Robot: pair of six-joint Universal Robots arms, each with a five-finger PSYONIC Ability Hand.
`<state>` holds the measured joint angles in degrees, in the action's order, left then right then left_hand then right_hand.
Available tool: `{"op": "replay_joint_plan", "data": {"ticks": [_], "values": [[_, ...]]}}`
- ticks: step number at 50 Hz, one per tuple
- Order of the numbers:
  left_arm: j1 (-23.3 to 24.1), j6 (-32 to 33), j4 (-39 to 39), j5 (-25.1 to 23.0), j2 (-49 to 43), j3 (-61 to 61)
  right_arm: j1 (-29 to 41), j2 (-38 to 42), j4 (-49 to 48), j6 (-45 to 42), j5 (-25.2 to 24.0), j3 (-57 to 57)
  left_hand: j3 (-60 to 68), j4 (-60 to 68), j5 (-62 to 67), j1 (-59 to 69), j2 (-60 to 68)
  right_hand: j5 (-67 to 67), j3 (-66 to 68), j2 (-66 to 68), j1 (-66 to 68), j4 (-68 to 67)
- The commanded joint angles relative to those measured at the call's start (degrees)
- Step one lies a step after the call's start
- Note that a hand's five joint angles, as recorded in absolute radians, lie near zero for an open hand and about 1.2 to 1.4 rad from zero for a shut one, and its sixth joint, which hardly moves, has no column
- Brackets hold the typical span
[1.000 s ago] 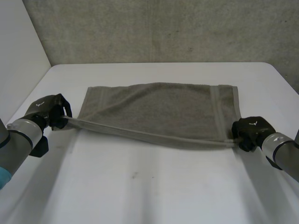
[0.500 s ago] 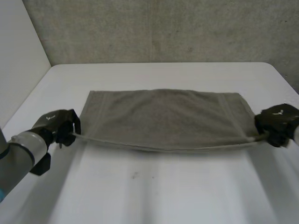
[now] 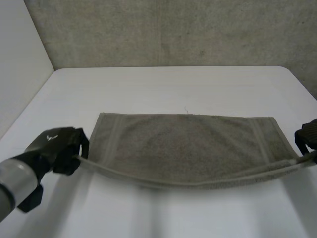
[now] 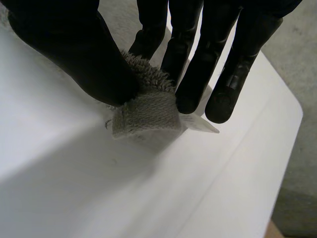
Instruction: Fold the towel.
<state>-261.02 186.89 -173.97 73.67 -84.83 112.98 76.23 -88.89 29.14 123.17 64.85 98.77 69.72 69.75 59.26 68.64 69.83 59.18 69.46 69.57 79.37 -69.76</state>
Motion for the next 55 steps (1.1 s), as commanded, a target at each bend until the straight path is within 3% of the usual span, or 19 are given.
{"op": "replay_joint_plan", "data": {"ticks": [1,8,17,29,31,32,33,34,35,37,38,41,55], "values": [[1.83,-1.80,-6.39,-0.02,-13.60,-9.79,2.61,12.86,-7.34,7.34,3.88,-6.04,10.28,10.25,10.74,11.36,10.17,10.82,10.54,10.43,0.63,-10.24],[2.79,-3.73,-6.12,2.26,-31.24,-26.55,9.55,25.76,-13.22,14.10,10.38,-17.80,10.28,10.25,10.74,11.36,10.17,10.82,10.54,10.43,0.63,-10.24],[4.38,-3.82,-6.30,6.82,-47.50,-45.18,13.77,35.19,-19.30,19.47,12.85,-28.54,10.28,10.25,10.74,11.36,10.17,10.82,10.54,10.43,0.63,-10.24],[5.43,-3.82,-6.12,11.93,-57.89,-59.53,18.08,44.14,-29.22,20.70,16.45,-38.47,10.28,10.25,10.74,11.36,10.17,10.82,10.54,10.43,0.63,-10.24],[5.52,-3.91,-6.21,12.02,-58.43,-60.33,18.43,45.12,-29.58,20.61,16.63,-39.18,10.28,10.25,10.74,11.36,10.17,6.34,6.06,5.95,-3.85,-5.76],[5.61,-4.17,-6.56,11.85,-58.95,-60.85,18.52,45.99,-29.67,20.44,17.15,-39.87,10.28,10.25,10.74,11.36,10.17,-33.30,-33.57,-33.68,-43.49,33.87],[5.69,-4.52,-6.74,11.67,-59.30,-61.21,18.52,46.00,-29.67,20.44,17.15,-39.88,6.13,6.11,6.60,7.22,6.03,-33.69,-33.97,-34.08,-43.88,34.27],[5.70,-4.52,-6.74,11.67,-59.31,-61.21,18.69,46.87,-29.49,20.26,18.02,-40.49,6.09,6.07,6.55,7.18,5.99,-59.18,-59.46,-59.57,-69.37,59.76],[5.96,-4.96,-7.26,11.67,-59.39,-61.47,19.04,47.40,-29.40,20.26,19.42,-40.93,-49.69,-49.72,-49.23,-48.61,-49.80,-59.18,-59.46,-59.57,-69.37,59.76],[6.39,-5.57,-7.96,11.67,-59.31,-61.65,19.83,47.58,-29.49,20.26,20.92,-40.94,-51.42,-51.45,-50.96,-50.34,-51.53,-59.18,-59.46,-59.57,-69.37,59.76],[6.75,-6.27,-8.84,11.58,-58.96,-61.48,20.53,47.23,-29.49,20.26,22.15,-40.94,-59.43,-59.46,-58.97,-58.34,-59.53,-59.18,-59.46,-59.57,-69.37,59.76],[7.28,-7.68,-10.07,11.58,-57.56,-61.13,20.80,46.44,-29.40,20.79,22.87,-40.85,-59.72,-59.75,-59.26,-58.64,-59.83,-59.18,-59.46,-59.57,-69.37,59.76],[7.19,-9.79,-10.52,11.32,-44.01,-51.19,20.19,27.01,-30.28,26.50,22.51,-27.66,-59.72,-59.75,-59.26,-58.64,-59.83,-59.18,-59.46,-59.57,-69.37,59.76]]}}
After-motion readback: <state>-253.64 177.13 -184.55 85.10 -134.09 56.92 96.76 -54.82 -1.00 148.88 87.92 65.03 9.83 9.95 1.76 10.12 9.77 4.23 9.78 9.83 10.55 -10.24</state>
